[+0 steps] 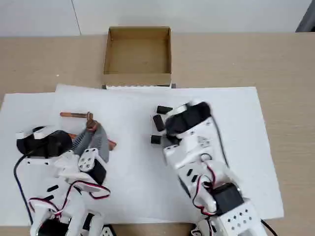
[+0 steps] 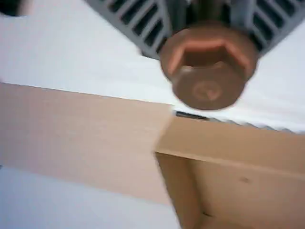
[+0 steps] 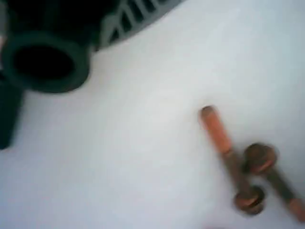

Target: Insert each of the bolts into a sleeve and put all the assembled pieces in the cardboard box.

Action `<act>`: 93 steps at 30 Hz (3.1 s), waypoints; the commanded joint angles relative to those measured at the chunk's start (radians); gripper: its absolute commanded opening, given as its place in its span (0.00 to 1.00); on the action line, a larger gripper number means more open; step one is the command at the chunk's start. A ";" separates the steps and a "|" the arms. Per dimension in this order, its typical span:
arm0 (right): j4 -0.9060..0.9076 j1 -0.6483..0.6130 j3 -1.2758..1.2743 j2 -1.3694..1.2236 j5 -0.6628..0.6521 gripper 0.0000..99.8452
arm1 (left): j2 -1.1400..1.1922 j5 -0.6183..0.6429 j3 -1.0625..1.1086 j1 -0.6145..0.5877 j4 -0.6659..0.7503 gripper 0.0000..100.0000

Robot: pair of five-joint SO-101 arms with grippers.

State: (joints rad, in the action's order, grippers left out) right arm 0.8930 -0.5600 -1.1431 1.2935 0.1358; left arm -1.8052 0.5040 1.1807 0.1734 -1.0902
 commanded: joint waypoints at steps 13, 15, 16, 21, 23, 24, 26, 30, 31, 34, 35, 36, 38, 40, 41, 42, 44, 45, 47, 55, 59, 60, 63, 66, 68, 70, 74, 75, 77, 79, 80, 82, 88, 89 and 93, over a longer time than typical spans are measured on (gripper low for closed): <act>-0.019 -0.232 0.005 0.012 -0.189 0.00 | -0.014 0.081 -0.030 0.054 0.115 0.00; -0.019 -0.239 0.005 0.012 -0.218 0.00 | -0.014 0.100 -0.030 0.054 0.137 0.00; -0.019 -0.243 0.005 0.012 -0.230 0.00 | -0.014 0.106 -0.030 0.055 0.144 0.00; -0.022 -0.275 0.005 0.012 -0.258 0.00 | -0.014 0.121 -0.030 0.086 0.144 0.00; -0.025 -0.289 0.005 0.012 -0.258 0.00 | -0.014 0.121 -0.031 0.123 0.146 0.00; -0.027 -0.295 0.005 0.012 -0.258 0.00 | -0.012 0.121 -0.033 0.137 0.146 0.00; -0.027 -0.302 0.005 0.012 -0.258 0.00 | -0.012 0.121 -0.033 0.153 0.146 0.00; -0.030 -0.302 0.011 0.013 -0.258 0.00 | -0.009 0.121 -0.028 0.158 0.146 0.00; -0.039 -0.302 0.011 0.013 -0.258 0.00 | -0.009 0.121 -0.027 0.158 0.144 0.00; -0.076 -0.302 0.011 0.013 -0.258 0.00 | -0.009 0.121 -0.018 0.175 0.143 0.00; -0.087 -0.302 0.012 0.013 -0.258 0.00 | -0.009 0.121 -0.008 0.186 0.144 0.00; -0.094 -0.302 0.012 0.013 -0.258 0.00 | -0.009 0.121 -0.001 0.195 0.144 0.00; -0.099 -0.302 0.012 0.012 -0.259 0.00 | -0.009 0.120 0.016 0.207 0.146 0.00; -0.099 -0.302 0.012 0.012 -0.259 0.00 | -0.009 0.120 0.028 0.212 0.147 0.00; -0.099 -0.302 0.012 0.012 -0.259 0.00 | -0.009 0.118 0.031 0.212 0.147 0.00; -0.099 -0.302 0.012 0.013 -0.259 0.00 | -0.009 0.117 0.033 0.210 0.147 0.00; -0.099 -0.302 0.014 0.013 -0.259 0.00 | -0.009 0.115 0.033 0.207 0.147 0.00; -0.099 -0.302 0.014 0.013 -0.259 0.00 | -0.009 0.115 0.033 0.206 0.147 0.00; -0.099 -0.302 0.028 0.013 -0.259 0.00 | -0.009 0.115 0.033 0.206 0.147 0.00; -0.091 -0.302 0.040 0.013 -0.259 0.00 | -0.009 0.114 0.093 0.204 0.244 0.00; -0.091 -0.302 0.040 0.013 -0.259 0.00 | -0.009 0.114 0.101 0.204 0.242 0.00; -0.091 -0.302 0.040 0.013 -0.259 0.00 | -0.009 0.114 0.101 0.204 0.232 0.00; -0.097 -0.302 0.040 0.013 -0.259 0.00 | -0.009 0.114 0.097 0.209 0.186 0.00; -0.097 -0.300 0.040 0.013 -0.259 0.00 | -0.011 0.083 0.096 0.213 0.137 0.00; -0.097 -0.297 0.040 0.013 -0.259 0.00 | -0.011 0.044 0.096 0.213 0.103 0.00; -0.097 -0.297 0.040 0.013 -0.259 0.00 | -0.012 0.025 0.096 0.218 0.068 0.00; -0.099 -0.297 0.040 0.013 -0.259 0.00 | -0.011 0.021 0.090 0.295 0.028 0.00; -0.099 -0.297 0.040 0.013 -0.259 0.00 | -0.011 0.021 0.090 0.311 0.029 0.00; -0.099 -0.297 0.040 0.013 -0.259 0.00 | -0.009 0.020 0.091 0.331 0.031 0.00; -0.099 -0.297 0.040 0.018 -0.259 0.00 | -0.009 0.018 0.091 0.328 0.031 0.00; -0.099 -0.297 0.040 0.030 -0.259 0.00 | -0.009 0.003 0.091 0.328 0.029 0.00; -0.099 -0.297 0.034 0.061 -0.259 0.00 | -0.009 -0.021 0.093 0.316 0.029 0.00; -0.088 -0.295 0.032 0.102 -0.259 0.00 | -0.009 -0.029 0.093 0.302 0.028 0.00; -0.088 -0.295 0.032 0.102 -0.259 0.00 | -0.009 -0.029 0.093 0.305 0.028 0.01; -0.088 -0.295 0.032 0.104 -0.259 0.00 | -0.009 -0.029 0.093 0.310 0.026 0.07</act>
State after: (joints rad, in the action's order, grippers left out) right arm 0.8270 -0.8562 -1.1477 1.3594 -0.1128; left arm -1.8082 0.4872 1.2820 0.4895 -1.0564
